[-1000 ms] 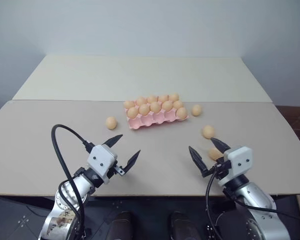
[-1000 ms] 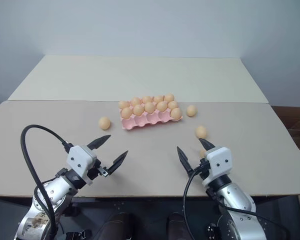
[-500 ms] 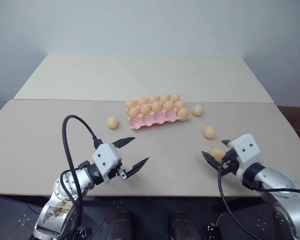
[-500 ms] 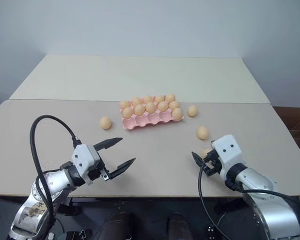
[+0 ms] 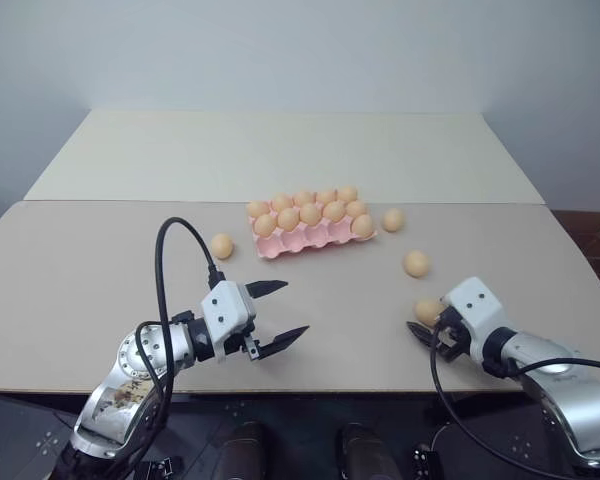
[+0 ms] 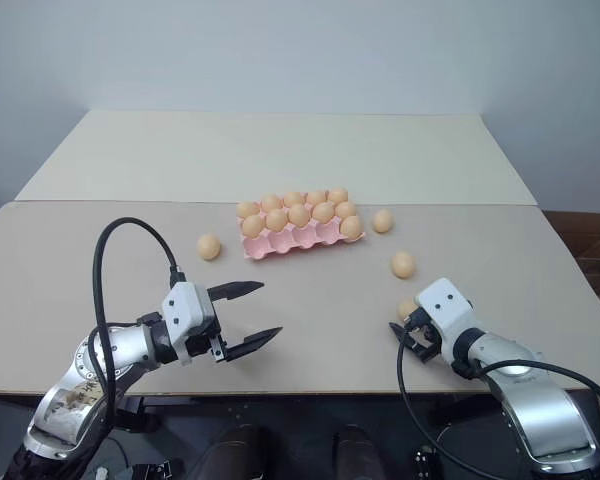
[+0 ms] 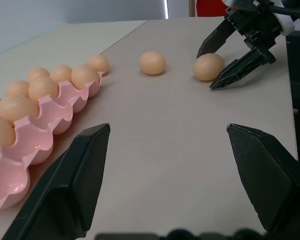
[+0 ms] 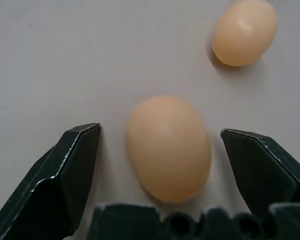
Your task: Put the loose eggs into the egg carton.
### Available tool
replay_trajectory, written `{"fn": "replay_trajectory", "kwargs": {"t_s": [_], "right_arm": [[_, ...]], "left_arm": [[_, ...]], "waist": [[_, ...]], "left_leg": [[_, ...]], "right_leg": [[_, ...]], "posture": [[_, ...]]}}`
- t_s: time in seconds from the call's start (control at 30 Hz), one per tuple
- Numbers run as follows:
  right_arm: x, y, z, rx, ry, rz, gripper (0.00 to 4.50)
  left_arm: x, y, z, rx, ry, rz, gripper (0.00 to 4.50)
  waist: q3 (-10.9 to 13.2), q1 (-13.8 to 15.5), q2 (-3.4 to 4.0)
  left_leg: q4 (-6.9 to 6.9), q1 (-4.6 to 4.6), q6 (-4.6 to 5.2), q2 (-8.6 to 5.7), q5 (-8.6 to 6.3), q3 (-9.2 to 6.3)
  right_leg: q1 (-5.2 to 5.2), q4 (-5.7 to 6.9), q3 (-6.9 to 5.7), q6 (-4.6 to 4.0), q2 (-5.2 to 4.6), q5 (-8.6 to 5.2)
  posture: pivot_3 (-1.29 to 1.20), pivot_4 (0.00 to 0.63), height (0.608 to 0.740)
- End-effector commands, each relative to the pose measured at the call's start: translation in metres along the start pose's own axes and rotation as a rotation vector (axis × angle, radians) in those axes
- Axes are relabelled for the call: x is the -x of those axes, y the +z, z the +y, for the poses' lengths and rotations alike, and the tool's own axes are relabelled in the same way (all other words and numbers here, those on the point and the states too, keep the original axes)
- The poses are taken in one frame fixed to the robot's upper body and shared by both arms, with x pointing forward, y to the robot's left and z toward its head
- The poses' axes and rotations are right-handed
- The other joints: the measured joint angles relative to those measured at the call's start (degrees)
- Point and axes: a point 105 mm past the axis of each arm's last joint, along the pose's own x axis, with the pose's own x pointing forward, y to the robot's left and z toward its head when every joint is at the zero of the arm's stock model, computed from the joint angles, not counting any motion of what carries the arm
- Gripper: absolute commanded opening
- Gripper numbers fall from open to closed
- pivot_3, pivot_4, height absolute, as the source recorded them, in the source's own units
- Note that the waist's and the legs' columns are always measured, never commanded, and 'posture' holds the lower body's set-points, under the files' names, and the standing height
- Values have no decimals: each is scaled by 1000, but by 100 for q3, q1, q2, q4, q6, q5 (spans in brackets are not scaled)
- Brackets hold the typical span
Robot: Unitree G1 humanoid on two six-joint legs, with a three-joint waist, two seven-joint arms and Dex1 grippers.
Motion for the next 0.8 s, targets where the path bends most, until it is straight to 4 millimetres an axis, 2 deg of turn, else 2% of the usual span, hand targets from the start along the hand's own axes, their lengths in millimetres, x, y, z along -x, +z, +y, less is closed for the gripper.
{"fn": "replay_trajectory", "kwargs": {"t_s": [0.03,0.1,0.17,0.27,0.37,0.4,0.53,0.63,0.8], "right_arm": [[-2,6,-7,34,-31,-20,4469],[-3,6,-10,27,-39,-18,4469],[-3,7,-12,23,-44,-18,4094],[-2,8,-14,-3,-38,-14,3252],[-1,13,-13,-49,-20,-22,2162],[-1,15,-13,-62,-18,-27,1971],[-1,28,-13,-57,-19,-71,1890],[-2,65,-6,-36,0,-195,1867],[-15,110,5,-64,-8,-347,1842]], "left_arm": [[-2,5,0,-14,-4,-25,4046],[-2,4,1,-16,3,-23,4046],[-1,4,2,-17,7,-20,4046],[0,2,4,-18,16,-13,4046],[3,1,5,-19,27,-6,4046],[3,0,6,-18,32,-3,4046],[8,-1,12,-7,71,3,4046],[17,1,23,21,155,7,4046],[27,4,34,36,253,32,4046]], "waist": [[0,1,0],[0,2,0],[0,2,0],[0,2,0],[0,1,0],[0,1,0],[0,1,0],[0,-29,0],[0,-17,0]], "left_leg": [[0,0,0,0,0,0],[0,0,0,-1,0,0],[0,1,0,0,0,0],[0,2,0,0,0,0],[0,1,0,0,0,0],[0,1,0,0,0,0],[0,1,0,0,0,-1],[0,2,0,1,0,-1],[0,4,0,7,0,-7]], "right_leg": [[0,0,0,0,0,0],[1,1,0,1,-1,0],[1,2,0,1,-1,1],[1,1,0,1,0,0],[1,1,1,1,-1,1],[1,1,0,1,0,1],[1,2,0,1,0,1],[0,3,1,1,0,1],[-1,7,1,1,9,1]], "posture": [[0,150,740],[0,150,740],[0,150,740],[0,150,740],[0,150,740],[0,150,740],[0,150,740],[0,150,740],[0,150,740]]}}
